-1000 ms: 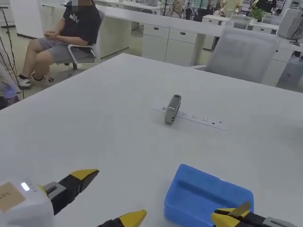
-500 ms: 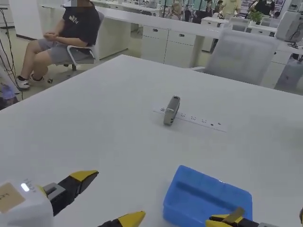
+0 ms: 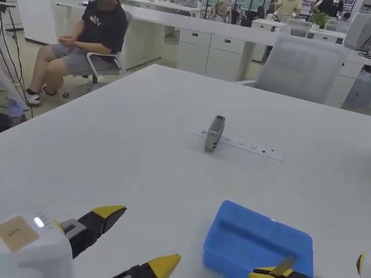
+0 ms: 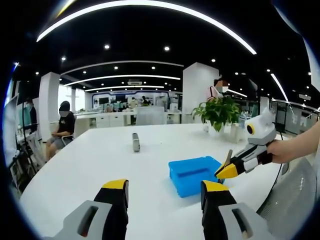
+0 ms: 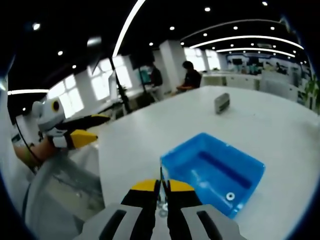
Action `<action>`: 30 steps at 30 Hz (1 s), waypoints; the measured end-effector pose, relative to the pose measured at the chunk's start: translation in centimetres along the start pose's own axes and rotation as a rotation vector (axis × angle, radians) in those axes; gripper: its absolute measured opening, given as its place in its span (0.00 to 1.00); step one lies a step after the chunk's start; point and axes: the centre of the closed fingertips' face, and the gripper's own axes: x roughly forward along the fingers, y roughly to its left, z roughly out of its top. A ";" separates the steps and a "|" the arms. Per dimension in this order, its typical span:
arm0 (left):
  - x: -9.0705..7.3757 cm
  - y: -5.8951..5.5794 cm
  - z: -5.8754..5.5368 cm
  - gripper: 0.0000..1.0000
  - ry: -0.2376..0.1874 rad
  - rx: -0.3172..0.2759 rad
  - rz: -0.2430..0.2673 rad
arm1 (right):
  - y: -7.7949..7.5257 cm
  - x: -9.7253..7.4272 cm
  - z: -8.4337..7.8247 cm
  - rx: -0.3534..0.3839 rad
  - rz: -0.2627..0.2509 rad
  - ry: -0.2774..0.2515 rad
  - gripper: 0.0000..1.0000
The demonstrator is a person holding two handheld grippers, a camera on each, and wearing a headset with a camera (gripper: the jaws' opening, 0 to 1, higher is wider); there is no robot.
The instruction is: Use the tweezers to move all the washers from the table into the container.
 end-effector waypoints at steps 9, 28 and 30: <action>0.0 -0.1 -0.1 0.56 0.007 0.003 -0.006 | 0.4 1.0 -1.0 0.002 0.017 0.033 0.03; 0.1 -0.2 -0.5 0.54 0.026 0.014 -0.014 | 0.6 1.6 -1.8 -0.121 0.038 0.078 0.03; 0.1 -0.3 -0.5 0.54 0.029 0.014 -0.018 | 0.8 1.6 -1.8 -0.151 0.048 0.081 0.02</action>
